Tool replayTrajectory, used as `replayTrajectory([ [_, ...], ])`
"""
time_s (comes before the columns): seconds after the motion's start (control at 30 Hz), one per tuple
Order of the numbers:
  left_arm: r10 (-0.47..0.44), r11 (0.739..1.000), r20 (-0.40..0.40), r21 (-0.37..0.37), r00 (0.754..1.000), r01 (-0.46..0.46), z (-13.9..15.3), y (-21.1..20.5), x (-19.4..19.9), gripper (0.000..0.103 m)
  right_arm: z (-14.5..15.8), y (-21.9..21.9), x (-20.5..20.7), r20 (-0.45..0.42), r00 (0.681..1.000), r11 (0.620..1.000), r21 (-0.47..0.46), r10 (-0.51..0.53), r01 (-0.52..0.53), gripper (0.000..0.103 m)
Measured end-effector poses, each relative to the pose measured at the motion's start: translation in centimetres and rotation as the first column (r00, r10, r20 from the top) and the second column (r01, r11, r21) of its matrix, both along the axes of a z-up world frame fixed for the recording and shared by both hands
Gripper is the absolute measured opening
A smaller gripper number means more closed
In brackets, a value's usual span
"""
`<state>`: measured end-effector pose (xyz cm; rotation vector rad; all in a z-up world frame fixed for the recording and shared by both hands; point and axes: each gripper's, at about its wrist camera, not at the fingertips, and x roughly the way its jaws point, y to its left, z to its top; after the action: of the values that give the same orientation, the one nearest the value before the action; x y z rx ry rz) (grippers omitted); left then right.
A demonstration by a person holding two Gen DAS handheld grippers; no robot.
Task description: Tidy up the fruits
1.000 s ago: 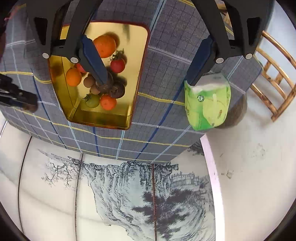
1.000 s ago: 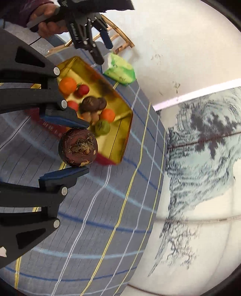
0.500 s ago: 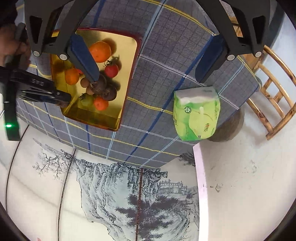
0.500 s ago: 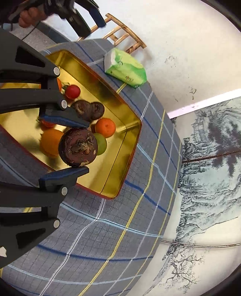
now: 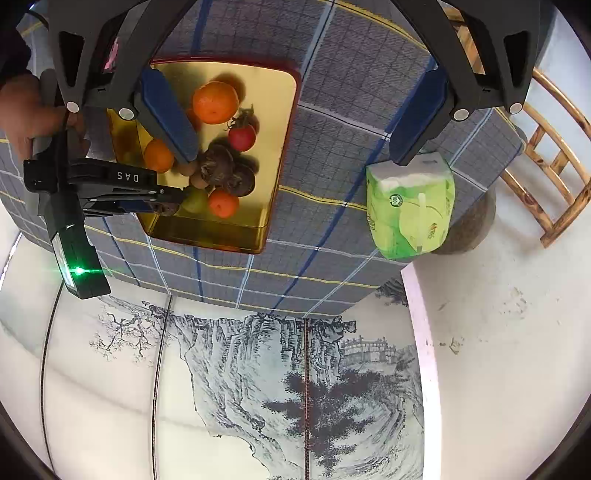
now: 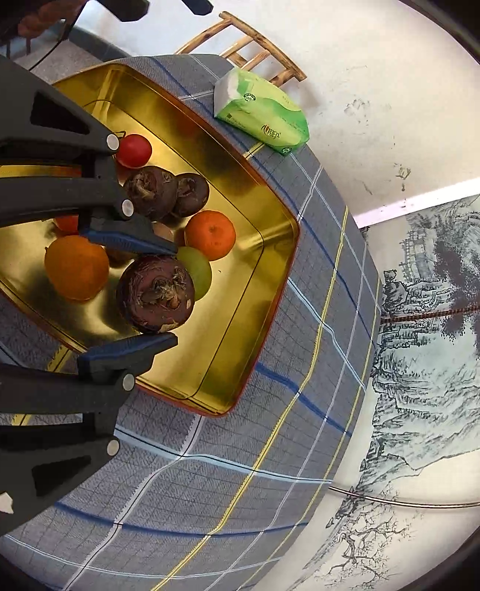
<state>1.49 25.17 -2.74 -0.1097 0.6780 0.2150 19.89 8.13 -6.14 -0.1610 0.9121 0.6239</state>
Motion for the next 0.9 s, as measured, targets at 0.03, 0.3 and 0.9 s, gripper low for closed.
replayTrajectory([
  [0.03, 0.005, 1.000, 0.000, -0.002, 1.000, -0.005, 0.0, 0.0, 0.0, 0.103, 0.0, 0.1, -0.1, 0.001, 1.000, 1.000, 0.000, 0.002, -0.002, 0.039],
  [0.3, 0.028, 0.999, 0.014, -0.016, 1.000, -0.027, 0.0, 0.1, 0.2, 0.103, 0.3, -0.3, -0.7, 0.019, 1.000, 1.000, 0.022, 0.008, -0.009, 0.045],
  [0.9, 0.004, 0.987, 0.086, 0.158, 0.996, -0.017, 3.1, -4.4, -2.5, 0.103, 9.9, -6.8, -16.1, 0.512, 0.835, 0.978, 0.151, -0.200, 0.142, 0.095],
])
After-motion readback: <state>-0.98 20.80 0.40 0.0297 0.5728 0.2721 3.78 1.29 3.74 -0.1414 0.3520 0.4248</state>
